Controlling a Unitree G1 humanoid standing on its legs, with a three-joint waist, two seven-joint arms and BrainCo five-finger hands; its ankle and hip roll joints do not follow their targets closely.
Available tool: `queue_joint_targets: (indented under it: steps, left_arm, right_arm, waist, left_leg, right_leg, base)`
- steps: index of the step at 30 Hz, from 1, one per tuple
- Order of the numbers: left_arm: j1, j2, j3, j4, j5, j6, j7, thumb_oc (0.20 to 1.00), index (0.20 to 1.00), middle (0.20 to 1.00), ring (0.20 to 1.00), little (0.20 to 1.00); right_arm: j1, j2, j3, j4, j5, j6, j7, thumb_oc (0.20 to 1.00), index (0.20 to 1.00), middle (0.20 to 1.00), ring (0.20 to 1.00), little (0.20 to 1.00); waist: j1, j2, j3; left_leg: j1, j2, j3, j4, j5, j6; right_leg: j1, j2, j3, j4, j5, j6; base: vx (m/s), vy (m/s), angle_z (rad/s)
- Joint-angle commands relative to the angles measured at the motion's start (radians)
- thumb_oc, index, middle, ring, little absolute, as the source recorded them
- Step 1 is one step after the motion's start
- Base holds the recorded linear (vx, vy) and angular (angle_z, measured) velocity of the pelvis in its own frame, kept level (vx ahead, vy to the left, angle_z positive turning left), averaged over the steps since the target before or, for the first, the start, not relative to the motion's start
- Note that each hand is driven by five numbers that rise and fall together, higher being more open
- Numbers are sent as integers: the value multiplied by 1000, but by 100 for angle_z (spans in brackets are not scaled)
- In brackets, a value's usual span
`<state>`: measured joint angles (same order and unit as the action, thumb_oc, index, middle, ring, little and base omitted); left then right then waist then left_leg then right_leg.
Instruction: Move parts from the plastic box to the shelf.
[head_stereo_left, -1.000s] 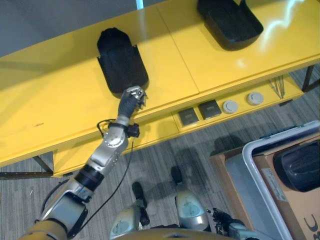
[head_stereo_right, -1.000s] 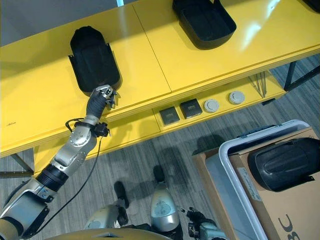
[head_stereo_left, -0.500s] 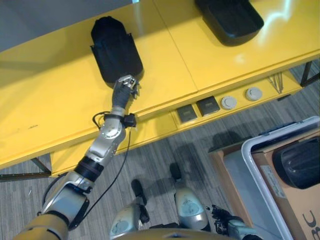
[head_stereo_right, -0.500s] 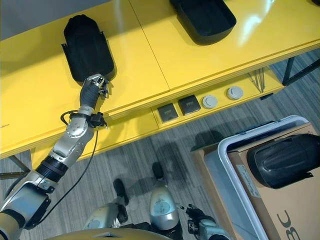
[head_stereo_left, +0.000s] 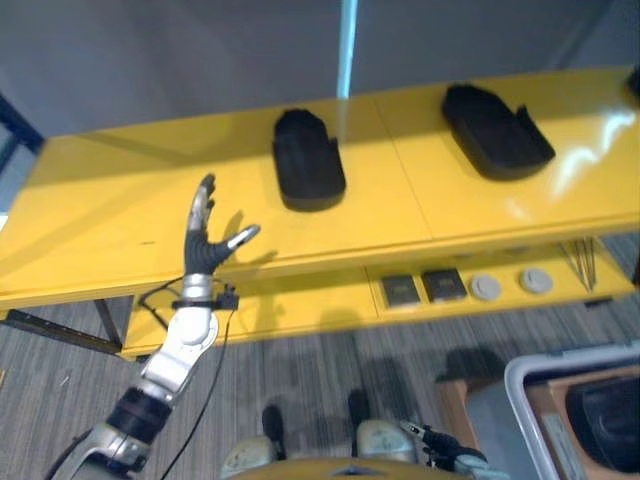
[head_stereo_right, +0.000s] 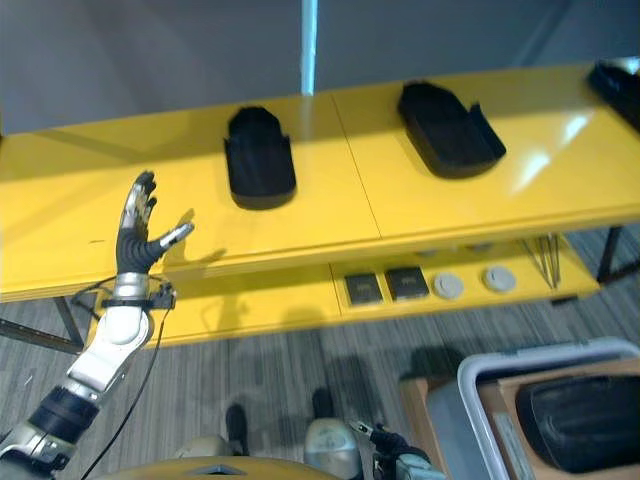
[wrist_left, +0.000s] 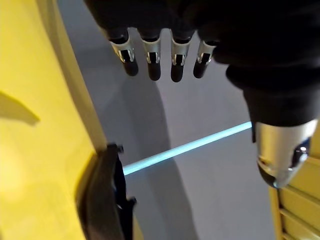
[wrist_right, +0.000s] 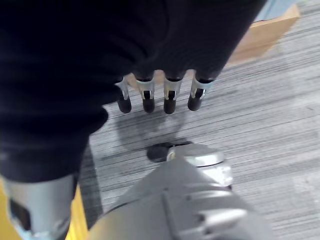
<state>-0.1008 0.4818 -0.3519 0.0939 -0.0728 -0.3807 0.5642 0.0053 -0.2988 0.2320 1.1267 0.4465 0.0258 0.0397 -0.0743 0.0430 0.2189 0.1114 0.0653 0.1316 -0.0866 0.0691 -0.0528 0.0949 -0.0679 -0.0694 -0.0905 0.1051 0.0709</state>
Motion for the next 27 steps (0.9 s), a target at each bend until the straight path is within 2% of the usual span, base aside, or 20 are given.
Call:
queue_joint_targets:
  steps: [1,3,4,6,8,9,11,12,13,14,16,17,18,20,22,24,26,27]
  left_arm:
    - [1,17,-3,80,34,-3,59,1000,1000,1000,1000,1000]
    - [81,-8,0,232,-41,8,41,1000,1000,1000,1000,1000]
    - [84,-10,0,243,-51,7,36,1000,1000,1000,1000,1000]
    - [132,-48,4,358,-100,-23,-11,1000,1000,1000,1000,1000]
    - [174,-103,12,511,-166,-18,-94,1000,1000,1000,1000,1000]
    - [190,-149,32,634,-232,3,-214,1000,1000,1000,1000,1000]
    - [193,-173,41,712,-197,-14,-251,1000,1000,1000,1000,1000]
    - [194,-189,47,774,-201,15,-326,1000,1000,1000,1000,1000]
    - [192,-202,46,827,-201,21,-360,1000,1000,1000,1000,1000]
    - [188,-211,49,866,-202,13,-372,1000,1000,1000,1000,1000]
    - [176,-221,58,945,-245,47,-436,1000,1000,1000,1000,1000]
    - [176,-221,58,945,-245,47,-436,1000,1000,1000,1000,1000]
    - [143,-226,78,1019,-285,87,-493,1000,1000,1000,1000,1000]
    - [139,-226,80,1024,-289,95,-501,1000,1000,1000,1000,1000]
    - [95,-214,78,1031,-295,154,-546,1000,1000,1000,1000,1000]
    - [73,-206,74,1030,-302,175,-562,1000,1000,1000,1000,1000]
    - [66,-196,74,1025,-324,169,-552,1000,1000,1000,1000,1000]
    - [65,-186,89,1012,-361,173,-547,1000,1000,1000,1000,1000]
  right_arm:
    - [-11,3,12,51,48,7,-15,1000,1000,1000,1000,1000]
    - [-23,4,7,59,38,30,-12,1000,1000,1000,1000,1000]
    - [-23,4,7,59,38,31,-12,1000,1000,1000,1000,1000]
    - [-28,7,2,69,42,44,-9,1000,1000,1000,1000,1000]
    - [-35,13,-6,81,52,61,-14,1000,1000,1000,1000,1000]
    - [-41,18,-14,96,64,74,-18,1000,1000,1000,1000,1000]
    - [-43,20,-23,107,73,82,-20,1000,1000,1000,1000,1000]
    - [-44,21,-32,116,82,84,-21,1000,1000,1000,1000,1000]
    - [-44,20,-43,121,84,90,-21,1000,1000,1000,1000,1000]
    - [-43,20,-51,124,86,92,-22,1000,1000,1000,1000,1000]
    - [-35,18,-71,127,84,97,-25,1000,1000,1000,1000,1000]
    - [-35,18,-71,127,84,97,-25,1000,1000,1000,1000,1000]
    - [-12,18,-93,128,68,83,-29,1000,1000,1000,1000,1000]
    - [-10,18,-96,129,65,76,-29,1000,1000,1000,1000,1000]
    - [18,15,-113,110,56,48,-15,1000,1000,1000,1000,1000]
    - [29,16,-118,107,43,31,5,1000,1000,1000,1000,1000]
    - [40,18,-120,101,30,27,26,1000,1000,1000,1000,1000]
    - [46,23,-118,96,8,31,43,1000,1000,1000,1000,1000]
  waist:
    - [21,-25,-2]
    - [43,-33,-9]
    - [44,-34,-9]
    - [56,-40,-13]
    - [64,-49,-18]
    - [65,-54,-23]
    - [61,-56,-27]
    - [56,-56,-32]
    - [50,-54,-35]
    - [43,-54,-36]
    - [21,-52,-40]
    - [22,-52,-40]
    - [-14,-52,-36]
    - [-17,-52,-38]
    - [-59,-56,-19]
    - [-77,-57,-4]
    - [-89,-58,6]
    - [-91,-55,16]
  left_leg:
    - [28,-13,22,2,-110,18]
    - [38,-14,8,1,-111,17]
    - [38,-14,7,1,-111,17]
    - [42,-15,0,5,-115,19]
    - [45,-18,1,15,-120,23]
    - [48,-21,2,21,-126,28]
    - [50,-23,4,23,-131,33]
    - [51,-25,6,21,-133,36]
    - [52,-27,6,18,-135,39]
    - [52,-29,7,19,-137,42]
    - [55,-36,18,20,-145,51]
    - [55,-36,18,20,-145,51]
    - [61,-50,32,21,-160,67]
    - [56,-52,34,21,-161,69]
    - [52,-69,54,24,-179,92]
    - [50,-74,81,27,-188,99]
    - [48,-77,116,30,-192,103]
    - [53,-71,159,25,-187,104]
  right_leg:
    - [57,3,-50,10,-113,-9]
    - [70,5,-60,10,-117,-8]
    - [71,4,-60,10,-117,-7]
    - [76,3,-64,11,-117,-4]
    - [75,-1,-63,13,-112,-1]
    - [74,-4,-59,14,-109,2]
    - [71,-4,-52,15,-109,4]
    - [69,-4,-44,17,-109,6]
    - [65,-4,-35,20,-108,10]
    - [60,-5,-27,22,-105,13]
    - [49,-8,-2,25,-98,22]
    - [49,-8,-2,25,-98,22]
    - [30,-17,40,36,-86,42]
    - [22,-18,46,39,-83,44]
    - [-39,-31,84,76,-62,70]
    - [-80,-42,89,90,-43,85]
    - [-103,-47,74,94,-30,95]
    - [-111,-50,39,110,-33,102]
  base:
    - [-57,34,12]
    - [-73,47,18]
    - [-59,40,23]
    - [-53,33,17]
    - [-74,71,2]
    - [-56,95,1]
    - [-42,95,0]
    - [-35,127,0]
    - [-35,154,-2]
    - [-24,162,-10]
    - [-14,181,-22]
    - [-6,311,-26]
    - [-1,220,-30]
    - [0,175,-38]
    - [-27,210,-61]
    - [-63,131,-58]
    - [-86,71,-68]
    - [-123,18,-86]
